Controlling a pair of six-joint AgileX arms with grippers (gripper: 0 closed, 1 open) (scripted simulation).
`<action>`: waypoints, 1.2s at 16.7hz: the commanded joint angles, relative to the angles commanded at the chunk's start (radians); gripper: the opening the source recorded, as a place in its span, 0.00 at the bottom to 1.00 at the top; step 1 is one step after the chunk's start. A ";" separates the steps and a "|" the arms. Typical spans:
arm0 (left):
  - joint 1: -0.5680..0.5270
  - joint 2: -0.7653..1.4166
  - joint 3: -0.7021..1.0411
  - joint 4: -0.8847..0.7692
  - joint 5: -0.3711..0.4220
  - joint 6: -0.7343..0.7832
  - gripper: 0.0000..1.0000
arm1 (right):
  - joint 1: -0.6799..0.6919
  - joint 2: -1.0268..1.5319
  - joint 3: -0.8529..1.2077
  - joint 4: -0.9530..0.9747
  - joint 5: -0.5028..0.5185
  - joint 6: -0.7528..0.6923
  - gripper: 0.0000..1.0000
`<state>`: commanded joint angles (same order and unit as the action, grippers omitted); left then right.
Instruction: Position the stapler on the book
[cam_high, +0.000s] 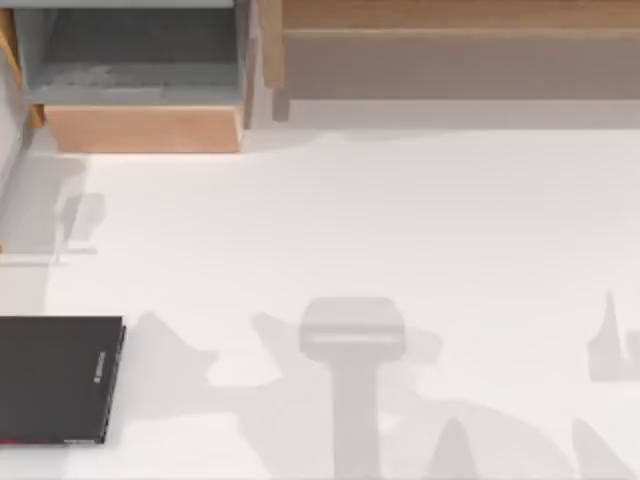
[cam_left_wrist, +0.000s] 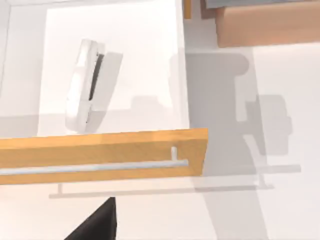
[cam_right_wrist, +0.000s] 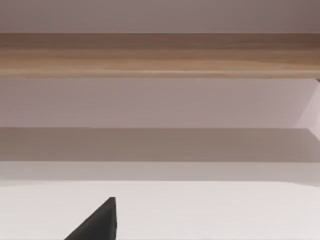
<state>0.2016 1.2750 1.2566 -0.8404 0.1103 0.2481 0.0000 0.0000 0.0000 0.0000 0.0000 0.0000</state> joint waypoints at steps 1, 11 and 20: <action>0.015 0.110 0.110 -0.064 0.002 0.022 1.00 | 0.000 0.000 0.000 0.000 0.000 0.000 1.00; 0.131 1.115 1.155 -0.606 -0.024 0.233 1.00 | 0.000 0.000 0.000 0.000 0.000 0.000 1.00; 0.135 1.501 1.641 -0.767 -0.048 0.329 1.00 | 0.000 0.000 0.000 0.000 0.000 0.000 1.00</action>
<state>0.3365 2.7761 2.8974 -1.6074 0.0624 0.5772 0.0000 0.0000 0.0000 0.0000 0.0000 0.0000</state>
